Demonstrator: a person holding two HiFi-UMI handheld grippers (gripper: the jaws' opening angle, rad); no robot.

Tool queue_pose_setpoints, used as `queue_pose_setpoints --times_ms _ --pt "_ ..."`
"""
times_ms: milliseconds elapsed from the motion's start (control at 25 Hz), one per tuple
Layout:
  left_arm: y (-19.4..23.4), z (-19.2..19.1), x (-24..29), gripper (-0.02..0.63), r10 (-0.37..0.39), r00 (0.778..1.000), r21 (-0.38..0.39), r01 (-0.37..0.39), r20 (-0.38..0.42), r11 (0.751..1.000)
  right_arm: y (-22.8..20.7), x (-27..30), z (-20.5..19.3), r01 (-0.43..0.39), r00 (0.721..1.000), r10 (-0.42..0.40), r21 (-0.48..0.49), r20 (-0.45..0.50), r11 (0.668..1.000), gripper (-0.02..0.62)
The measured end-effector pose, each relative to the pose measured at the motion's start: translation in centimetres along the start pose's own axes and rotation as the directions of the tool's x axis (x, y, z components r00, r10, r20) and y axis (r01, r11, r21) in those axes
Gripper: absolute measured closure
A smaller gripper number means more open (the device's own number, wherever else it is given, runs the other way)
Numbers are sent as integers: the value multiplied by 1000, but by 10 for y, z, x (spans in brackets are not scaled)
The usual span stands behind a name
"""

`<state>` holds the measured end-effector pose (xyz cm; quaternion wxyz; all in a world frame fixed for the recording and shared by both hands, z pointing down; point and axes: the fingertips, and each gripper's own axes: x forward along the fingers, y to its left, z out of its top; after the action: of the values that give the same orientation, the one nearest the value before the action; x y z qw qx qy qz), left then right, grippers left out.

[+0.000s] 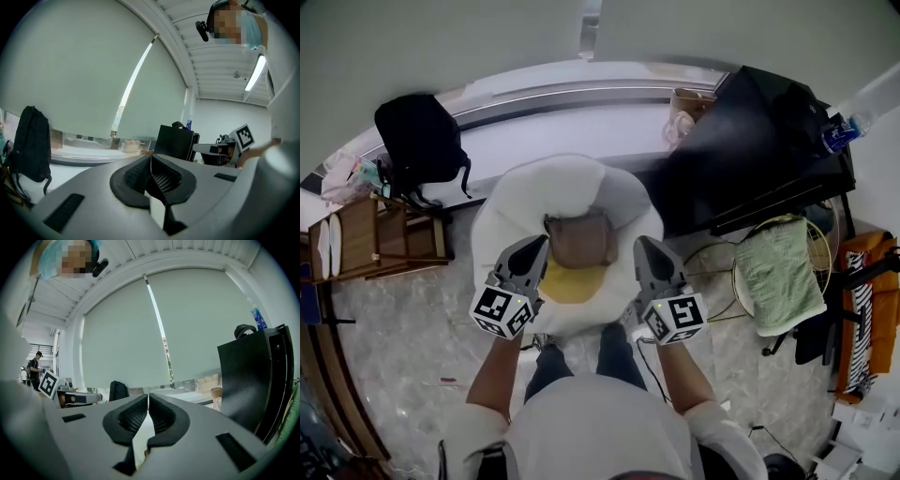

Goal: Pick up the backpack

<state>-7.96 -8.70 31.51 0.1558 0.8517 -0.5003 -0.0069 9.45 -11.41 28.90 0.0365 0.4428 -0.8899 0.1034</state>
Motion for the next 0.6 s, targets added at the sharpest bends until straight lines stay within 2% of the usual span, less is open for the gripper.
queue_pose_setpoints --times_ms 280,600 --pt "21 -23 24 574 31 999 -16 -31 -10 999 -16 31 -28 -31 999 31 16 -22 999 565" --pt "44 -64 39 574 62 997 -39 -64 -44 997 -39 54 -77 -37 996 40 32 -79 999 565"
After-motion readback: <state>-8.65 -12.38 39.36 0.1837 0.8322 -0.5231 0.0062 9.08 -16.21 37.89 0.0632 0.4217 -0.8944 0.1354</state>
